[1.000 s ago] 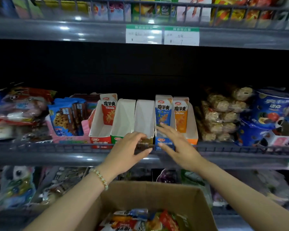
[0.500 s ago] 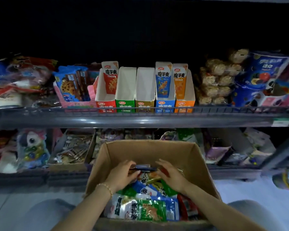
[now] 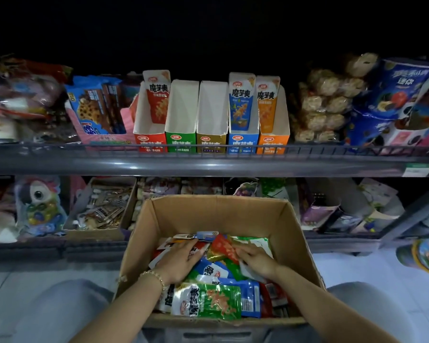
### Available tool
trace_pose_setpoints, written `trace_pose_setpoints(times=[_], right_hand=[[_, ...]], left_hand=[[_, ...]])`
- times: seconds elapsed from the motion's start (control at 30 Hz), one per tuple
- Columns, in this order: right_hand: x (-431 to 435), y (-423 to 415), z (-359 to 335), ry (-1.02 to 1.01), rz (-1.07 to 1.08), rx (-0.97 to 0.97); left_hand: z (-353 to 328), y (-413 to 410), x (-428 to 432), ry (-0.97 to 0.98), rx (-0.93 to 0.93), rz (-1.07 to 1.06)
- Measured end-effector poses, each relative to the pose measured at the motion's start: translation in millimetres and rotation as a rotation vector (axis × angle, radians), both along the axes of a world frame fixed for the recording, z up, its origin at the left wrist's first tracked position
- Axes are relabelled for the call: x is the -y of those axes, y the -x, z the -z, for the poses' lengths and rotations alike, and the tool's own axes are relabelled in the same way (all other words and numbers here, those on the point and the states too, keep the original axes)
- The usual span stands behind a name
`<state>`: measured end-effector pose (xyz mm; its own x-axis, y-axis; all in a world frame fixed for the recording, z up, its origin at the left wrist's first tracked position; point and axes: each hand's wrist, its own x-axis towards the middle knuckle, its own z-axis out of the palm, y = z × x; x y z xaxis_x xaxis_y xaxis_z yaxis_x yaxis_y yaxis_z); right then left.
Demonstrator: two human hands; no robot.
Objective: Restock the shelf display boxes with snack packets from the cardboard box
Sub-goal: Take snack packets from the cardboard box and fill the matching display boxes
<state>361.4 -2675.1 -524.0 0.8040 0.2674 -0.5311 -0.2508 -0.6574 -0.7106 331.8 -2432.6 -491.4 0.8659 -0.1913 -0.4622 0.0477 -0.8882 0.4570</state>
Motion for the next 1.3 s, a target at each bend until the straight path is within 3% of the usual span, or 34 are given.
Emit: trace_pose_setpoints(times=[0.1,0.27,0.53,0.77,0.97,1.07,1.3], right_hand=[[-3,3,-4,-0.174,0.137,0.055],[0,0,6,0.018,0.16,-0.031],[-8,5,2,-0.18,0.09,-0.128],[-8,12,-45,-0.418,0.098,-0.106],[-16,24,-86,-0.517,0.131,-0.006],[-22,25,-103,-0.557,0.194,0.074],[-34,29,-136,-0.539,0.14,0.263]], left_hand=[[1,-2,1,-0.001,-0.003,0.005],[3,-4,0,0.021,-0.021,0.016],[-4,-3,10,0.044,-0.003,0.089],[-25,-1,14,0.507,-0.083,-0.175],[-70,-3,16,0.798,0.031,-0.404],[-90,-2,15,1.019,-0.104,-0.536],[-121,7,16,0.84,0.08,-0.449]])
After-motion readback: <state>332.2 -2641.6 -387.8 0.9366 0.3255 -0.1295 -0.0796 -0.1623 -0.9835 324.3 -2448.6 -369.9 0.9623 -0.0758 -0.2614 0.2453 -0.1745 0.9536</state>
